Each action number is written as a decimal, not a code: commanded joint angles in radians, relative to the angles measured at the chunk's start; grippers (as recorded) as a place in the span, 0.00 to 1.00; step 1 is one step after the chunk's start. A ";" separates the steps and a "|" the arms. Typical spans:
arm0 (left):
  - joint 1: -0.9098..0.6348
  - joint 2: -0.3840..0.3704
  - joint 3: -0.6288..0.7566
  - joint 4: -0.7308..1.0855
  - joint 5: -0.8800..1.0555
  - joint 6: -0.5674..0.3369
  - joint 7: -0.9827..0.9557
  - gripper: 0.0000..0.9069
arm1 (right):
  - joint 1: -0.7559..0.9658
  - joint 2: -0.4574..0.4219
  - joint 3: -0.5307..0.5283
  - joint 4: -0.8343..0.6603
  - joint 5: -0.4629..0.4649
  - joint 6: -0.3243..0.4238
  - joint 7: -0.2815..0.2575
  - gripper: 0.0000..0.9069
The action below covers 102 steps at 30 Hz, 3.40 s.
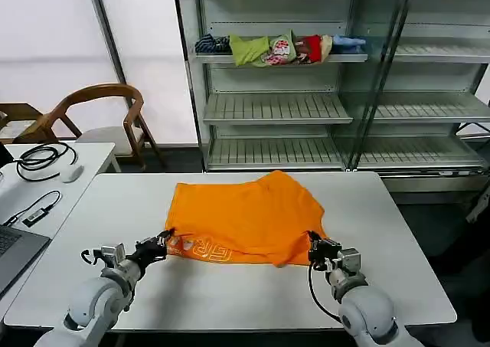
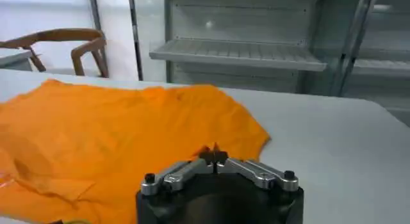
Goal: Fold and organize the clothes.
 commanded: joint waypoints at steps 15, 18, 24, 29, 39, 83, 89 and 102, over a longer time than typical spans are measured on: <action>-0.076 0.000 0.032 0.126 0.015 -0.017 0.025 0.02 | 0.075 0.021 -0.012 -0.105 -0.035 0.016 -0.018 0.00; -0.076 -0.002 0.035 0.121 0.017 -0.018 0.026 0.02 | 0.078 0.024 -0.014 -0.112 -0.042 0.019 -0.022 0.00; -0.075 -0.004 0.035 0.111 0.018 -0.018 0.028 0.02 | 0.097 0.021 -0.014 -0.116 -0.045 0.022 -0.026 0.00; -0.078 -0.005 0.032 0.114 0.019 -0.017 0.028 0.02 | 0.113 0.022 -0.019 -0.129 -0.049 0.025 -0.026 0.00; -0.075 -0.003 0.030 0.115 0.022 -0.016 0.027 1.00 | 0.131 0.028 -0.028 -0.149 -0.070 0.034 -0.029 1.00; 0.070 0.019 0.007 -0.026 0.112 0.008 -0.028 1.00 | -0.237 -0.045 0.141 0.080 -0.026 0.034 -0.021 1.00; 0.067 0.018 0.010 -0.026 0.115 0.012 -0.034 1.00 | -0.222 -0.037 0.129 0.054 -0.026 0.037 -0.022 1.00; 0.060 0.005 0.025 -0.006 0.132 0.016 -0.020 0.02 | -0.204 -0.034 0.116 0.031 0.020 0.043 -0.019 0.00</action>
